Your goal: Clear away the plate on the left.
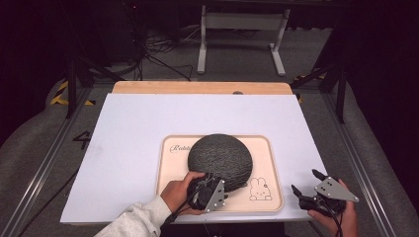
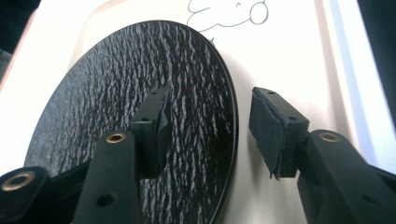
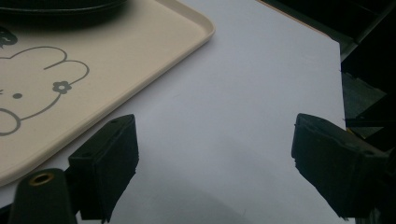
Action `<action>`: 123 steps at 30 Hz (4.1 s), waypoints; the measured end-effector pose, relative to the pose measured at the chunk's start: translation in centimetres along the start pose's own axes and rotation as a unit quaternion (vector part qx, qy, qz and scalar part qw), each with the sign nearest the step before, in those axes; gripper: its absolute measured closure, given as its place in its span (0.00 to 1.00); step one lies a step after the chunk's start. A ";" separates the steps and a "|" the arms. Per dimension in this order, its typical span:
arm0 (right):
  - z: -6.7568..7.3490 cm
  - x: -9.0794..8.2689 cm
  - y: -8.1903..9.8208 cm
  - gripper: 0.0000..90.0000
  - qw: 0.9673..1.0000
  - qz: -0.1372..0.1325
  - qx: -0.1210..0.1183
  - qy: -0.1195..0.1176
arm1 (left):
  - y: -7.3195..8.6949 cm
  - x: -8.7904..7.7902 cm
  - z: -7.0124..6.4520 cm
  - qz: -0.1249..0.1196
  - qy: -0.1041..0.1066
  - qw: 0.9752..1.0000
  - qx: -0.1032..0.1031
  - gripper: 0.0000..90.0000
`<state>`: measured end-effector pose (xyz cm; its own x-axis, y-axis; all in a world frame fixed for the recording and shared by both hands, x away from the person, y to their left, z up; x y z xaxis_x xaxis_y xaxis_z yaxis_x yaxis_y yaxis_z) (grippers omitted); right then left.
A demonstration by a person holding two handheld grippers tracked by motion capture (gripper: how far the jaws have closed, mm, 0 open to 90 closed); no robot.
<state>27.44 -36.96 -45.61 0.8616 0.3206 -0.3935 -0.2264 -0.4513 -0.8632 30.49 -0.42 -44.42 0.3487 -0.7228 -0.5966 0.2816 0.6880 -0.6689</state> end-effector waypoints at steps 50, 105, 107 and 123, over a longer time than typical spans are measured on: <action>0.0 -0.2 -0.1 0.17 1.000 -0.005 -0.003 0.004 | 2.2 -3.3 3.4 0.038 -0.086 0.995 -0.044 0.10; 0.0 -0.3 -0.1 0.17 1.000 -0.003 -0.004 0.007 | 11.9 -10.2 4.4 0.109 -0.141 0.976 -0.122 0.11; 0.0 -0.3 -0.1 0.17 1.000 -0.002 -0.004 0.006 | 12.3 -10.4 4.5 0.109 -0.143 0.976 -0.123 0.11; 0.0 -0.3 -0.1 0.17 1.000 -0.002 -0.003 0.007 | 15.0 -12.1 4.4 0.106 -0.152 0.969 -0.165 0.11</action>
<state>27.21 -37.02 -45.38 0.8689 0.3111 -0.3849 -0.2193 -0.4551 -0.8630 34.37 18.91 -45.26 0.6286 -0.4809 -0.6113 -0.1089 0.7237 -0.6814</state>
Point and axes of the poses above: each handheld gripper's, and its own axes: x roughly forward along the jaws, y roughly out of its underside, z roughly to its left, the point moved 1 cm from there along x, roughly forward along the jaws, and after that the axes turned 6 degrees about -z, right-handed, at the moved point
